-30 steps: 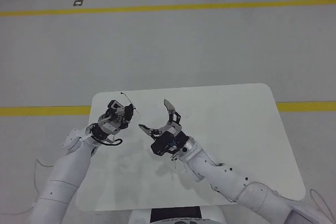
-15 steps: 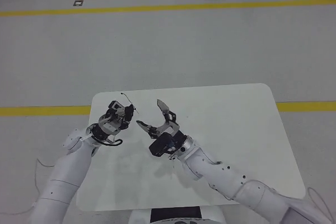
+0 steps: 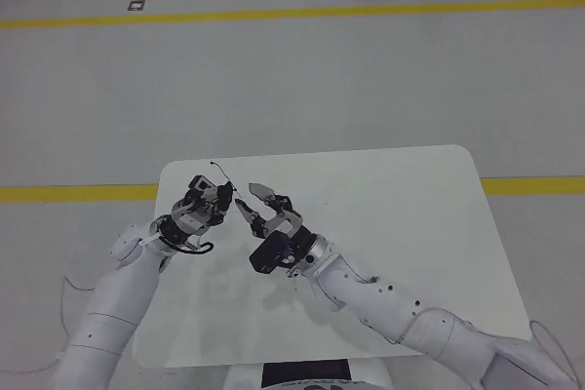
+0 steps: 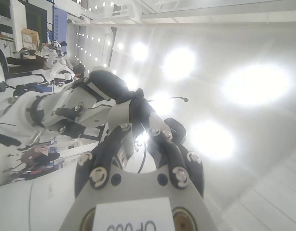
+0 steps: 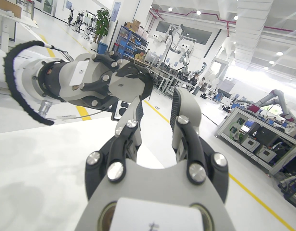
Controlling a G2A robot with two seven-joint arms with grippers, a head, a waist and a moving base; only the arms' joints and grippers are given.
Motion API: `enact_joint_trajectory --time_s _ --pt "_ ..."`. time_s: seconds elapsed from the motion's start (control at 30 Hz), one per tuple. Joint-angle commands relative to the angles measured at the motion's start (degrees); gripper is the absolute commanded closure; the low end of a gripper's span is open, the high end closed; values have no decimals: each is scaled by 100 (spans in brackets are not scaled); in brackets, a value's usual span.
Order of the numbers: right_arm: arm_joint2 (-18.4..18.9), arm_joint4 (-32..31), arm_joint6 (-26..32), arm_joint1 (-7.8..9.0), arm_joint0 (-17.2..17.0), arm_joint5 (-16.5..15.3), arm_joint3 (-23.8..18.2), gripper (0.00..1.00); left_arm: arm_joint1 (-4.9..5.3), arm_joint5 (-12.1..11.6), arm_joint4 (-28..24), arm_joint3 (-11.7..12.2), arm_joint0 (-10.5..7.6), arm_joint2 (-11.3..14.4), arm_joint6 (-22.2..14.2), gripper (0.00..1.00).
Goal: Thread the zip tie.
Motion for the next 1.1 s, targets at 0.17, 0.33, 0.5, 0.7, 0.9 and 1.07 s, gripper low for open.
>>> enact_joint_trajectory --time_s 0.17,0.33,0.5,0.7,0.9,1.07 --pt "-6 0 -48 -20 20 0 1 80 0 0 0 0 0 0 0 100" --pt "-24 0 -57 -20 41 0 10 81 0 0 0 0 0 0 0 100" --pt "-43 0 -52 -16 56 0 8 86 0 0 0 0 0 0 0 100" --pt "-69 0 -42 -12 78 0 8 93 0 0 0 0 0 0 0 100" --pt "-89 0 -25 -10 101 0 15 100 0 0 0 0 0 0 0 100" --pt "-87 0 -18 -1 94 0 24 100 0 0 0 0 0 0 0 100"
